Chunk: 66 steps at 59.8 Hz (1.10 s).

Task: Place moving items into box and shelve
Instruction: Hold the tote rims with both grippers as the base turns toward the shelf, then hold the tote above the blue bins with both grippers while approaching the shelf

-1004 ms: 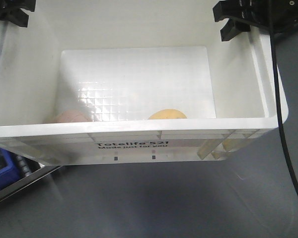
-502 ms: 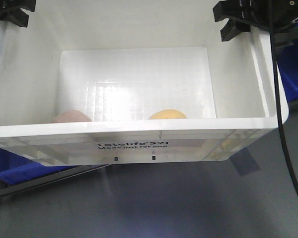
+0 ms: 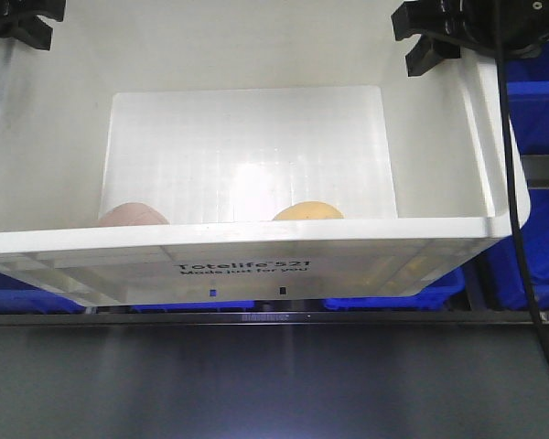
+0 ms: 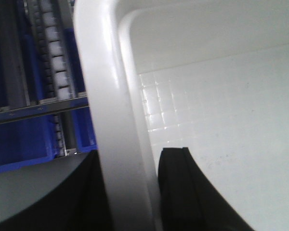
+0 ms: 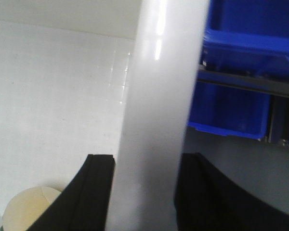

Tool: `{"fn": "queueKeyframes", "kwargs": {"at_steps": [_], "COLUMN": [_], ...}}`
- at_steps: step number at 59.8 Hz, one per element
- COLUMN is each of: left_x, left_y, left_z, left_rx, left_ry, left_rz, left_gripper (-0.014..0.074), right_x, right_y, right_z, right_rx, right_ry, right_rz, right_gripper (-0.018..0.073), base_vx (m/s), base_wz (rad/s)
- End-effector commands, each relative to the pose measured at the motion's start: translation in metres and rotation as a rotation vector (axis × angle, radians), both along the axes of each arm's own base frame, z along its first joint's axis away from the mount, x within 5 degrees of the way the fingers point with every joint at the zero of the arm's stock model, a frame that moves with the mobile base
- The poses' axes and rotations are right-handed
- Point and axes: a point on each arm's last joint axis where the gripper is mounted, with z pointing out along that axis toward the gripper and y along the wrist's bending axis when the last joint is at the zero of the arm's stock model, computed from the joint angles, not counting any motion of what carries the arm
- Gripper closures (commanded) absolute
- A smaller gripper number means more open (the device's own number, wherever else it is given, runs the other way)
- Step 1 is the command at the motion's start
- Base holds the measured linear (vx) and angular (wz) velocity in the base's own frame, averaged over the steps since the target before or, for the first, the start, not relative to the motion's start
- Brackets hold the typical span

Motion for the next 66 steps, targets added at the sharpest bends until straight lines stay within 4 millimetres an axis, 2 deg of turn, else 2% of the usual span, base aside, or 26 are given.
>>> {"fn": "queueKeyframes", "kwargs": {"at_steps": [1, 29, 66], "left_x": [-0.0131, -0.0131, -0.0131], "left_y": [0.003, 0.003, 0.003], "left_z": [0.0339, 0.0339, 0.0339], "left_rx": [-0.018, -0.018, -0.018], "left_ry": [-0.19, -0.19, -0.19], "left_rz": [-0.007, -0.007, -0.007], "left_gripper": [0.0603, 0.0603, 0.0603], "right_x": [-0.007, -0.007, -0.007], "right_y": [-0.0078, -0.0078, -0.0078], "right_z": [0.0309, 0.0309, 0.0309], "right_rx": [0.029, 0.029, 0.029], "right_ry": [-0.174, -0.174, -0.174], "right_rz": [-0.036, -0.036, -0.036], "right_gripper": [0.0564, 0.0564, 0.0564], "base_vx": [0.15, 0.13, 0.11], "base_wz": [0.7, 0.44, -0.02]}}
